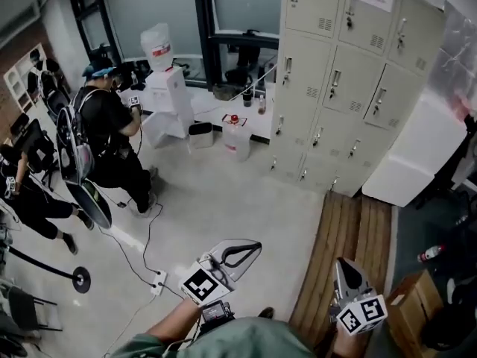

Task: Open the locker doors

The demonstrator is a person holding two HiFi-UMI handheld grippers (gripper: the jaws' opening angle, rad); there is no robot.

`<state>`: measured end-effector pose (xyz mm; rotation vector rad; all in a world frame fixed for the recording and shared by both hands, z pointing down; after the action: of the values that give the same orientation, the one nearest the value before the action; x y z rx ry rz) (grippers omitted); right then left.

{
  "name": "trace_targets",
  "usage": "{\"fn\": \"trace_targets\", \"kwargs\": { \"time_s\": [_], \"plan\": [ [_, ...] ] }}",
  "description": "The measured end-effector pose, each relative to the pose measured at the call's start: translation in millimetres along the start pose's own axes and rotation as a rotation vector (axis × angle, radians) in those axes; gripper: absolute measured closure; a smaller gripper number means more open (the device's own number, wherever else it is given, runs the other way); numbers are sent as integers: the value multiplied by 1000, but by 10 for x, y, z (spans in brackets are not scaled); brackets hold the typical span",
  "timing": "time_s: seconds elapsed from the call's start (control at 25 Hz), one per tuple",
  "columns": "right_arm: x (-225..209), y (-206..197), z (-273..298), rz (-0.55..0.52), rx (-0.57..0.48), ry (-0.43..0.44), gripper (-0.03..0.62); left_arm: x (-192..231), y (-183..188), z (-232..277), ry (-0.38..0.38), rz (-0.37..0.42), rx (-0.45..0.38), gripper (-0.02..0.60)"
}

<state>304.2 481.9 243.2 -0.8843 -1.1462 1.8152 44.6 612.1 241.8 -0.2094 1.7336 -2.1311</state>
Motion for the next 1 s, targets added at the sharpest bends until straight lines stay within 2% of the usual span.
{"fn": "trace_targets", "kwargs": {
  "time_s": [0.08, 0.16, 0.28, 0.36, 0.44, 0.52, 0.64, 0.84, 1.0],
  "plan": [
    [14, -32, 158, 26, -12, -1, 589, 167, 37, -57, -2, 6, 20, 594],
    [-186, 117, 308, 2, -19, 15, 589, 292, 122, 104, 13, 1, 25, 594],
    [-619, 714, 793, -117, -48, 78, 589, 676, 232, 473, 134, -85, -48, 594],
    [-694, 777, 1071, -133, -62, 111, 589, 871, 175, 574, 172, -52, -74, 594],
    [-715, 589, 1153, -94, -39, 109, 589, 927, 43, 639, 144, -28, -59, 594],
    [-831, 577, 1241, -76, -20, 79, 589, 1076, -74, 756, 126, -28, -39, 594],
    [-993, 900, 1515, -105, -40, 24, 589, 1533, -45, 957, 115, -30, -83, 594],
    [-934, 1295, 2113, -105, -75, -24, 589, 2352, 61, 1051, 72, -11, -121, 594],
    [-892, 1454, 2529, -97, -93, -41, 589, 2811, 16, 1174, 38, 12, -121, 594]
  ]
}}
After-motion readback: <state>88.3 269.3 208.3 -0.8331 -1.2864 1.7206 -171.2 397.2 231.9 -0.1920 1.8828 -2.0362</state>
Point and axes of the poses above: the fingertips, and each gripper's own axes: z forward along the fingers, x to its left, y out of its top, the point moved 7 cm from there along -z, backward along the fingers, and after that the axes turned 10 degrees about x, right-handed, at the moved point
